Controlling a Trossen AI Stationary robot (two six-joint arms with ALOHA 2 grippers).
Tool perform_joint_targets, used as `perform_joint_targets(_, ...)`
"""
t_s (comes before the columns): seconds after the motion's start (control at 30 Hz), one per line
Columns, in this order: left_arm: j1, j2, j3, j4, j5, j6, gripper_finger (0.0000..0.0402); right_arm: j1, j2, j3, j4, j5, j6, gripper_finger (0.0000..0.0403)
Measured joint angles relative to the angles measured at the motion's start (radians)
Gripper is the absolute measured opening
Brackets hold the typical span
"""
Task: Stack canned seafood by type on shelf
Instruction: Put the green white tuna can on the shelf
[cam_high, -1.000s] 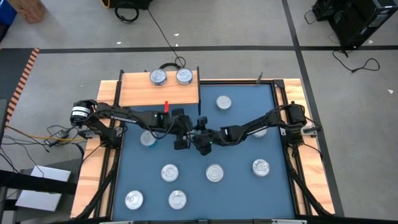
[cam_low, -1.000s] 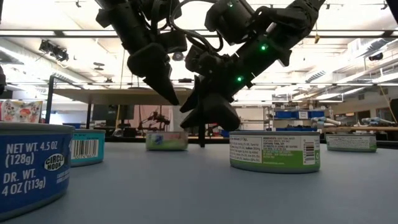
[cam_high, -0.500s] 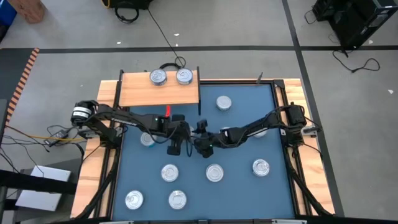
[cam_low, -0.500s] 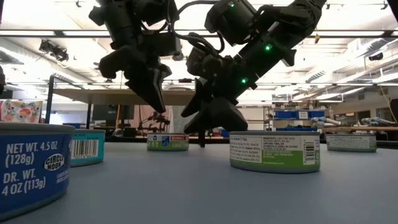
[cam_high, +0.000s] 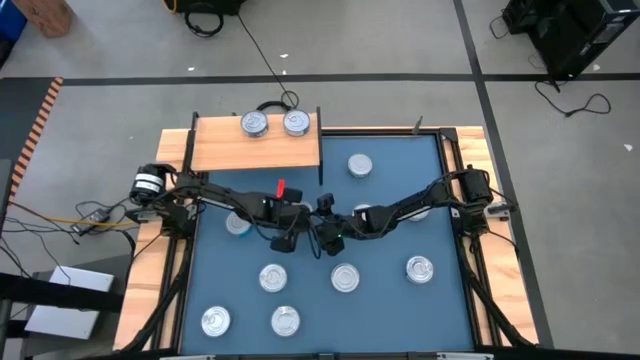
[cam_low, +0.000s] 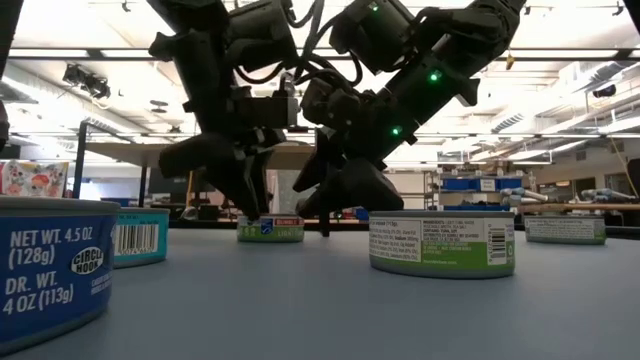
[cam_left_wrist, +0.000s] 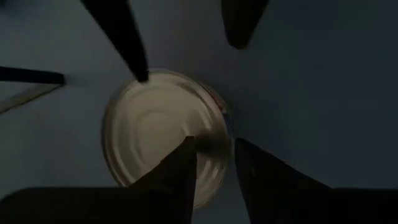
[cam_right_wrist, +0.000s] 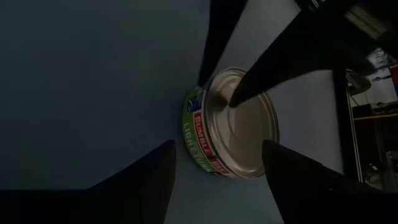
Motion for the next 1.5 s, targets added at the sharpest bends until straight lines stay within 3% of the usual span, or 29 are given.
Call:
perform_joint_targets(0.23,-0.002,0.044,0.003,0.005,-0.022,0.0,0.0103,0.001,-0.001,0.0,0.003,0.002,0.0,0.0246)
perform_joint_targets(0.5,-0.008,0.058,0.003,-0.002,-0.062,0.022,0.0009,0.006,-0.002,0.001,0.003,0.002,-0.004,0.0246)
perform_joint_targets(0.73,-0.027,0.061,0.033,-0.045,-0.07,0.02,0.0002,0.006,-0.002,0.001,0.003,0.006,-0.007,0.0247)
perform_joint_targets(1.0,-0.024,0.011,0.082,-0.091,0.023,-0.024,0.0001,0.022,-0.003,0.002,0.004,0.136,-0.055,0.0264)
perform_joint_targets(1.5,-0.017,-0.063,0.085,-0.083,0.004,-0.076,0.0,0.029,-0.004,0.003,0.052,0.065,-0.046,0.0284)
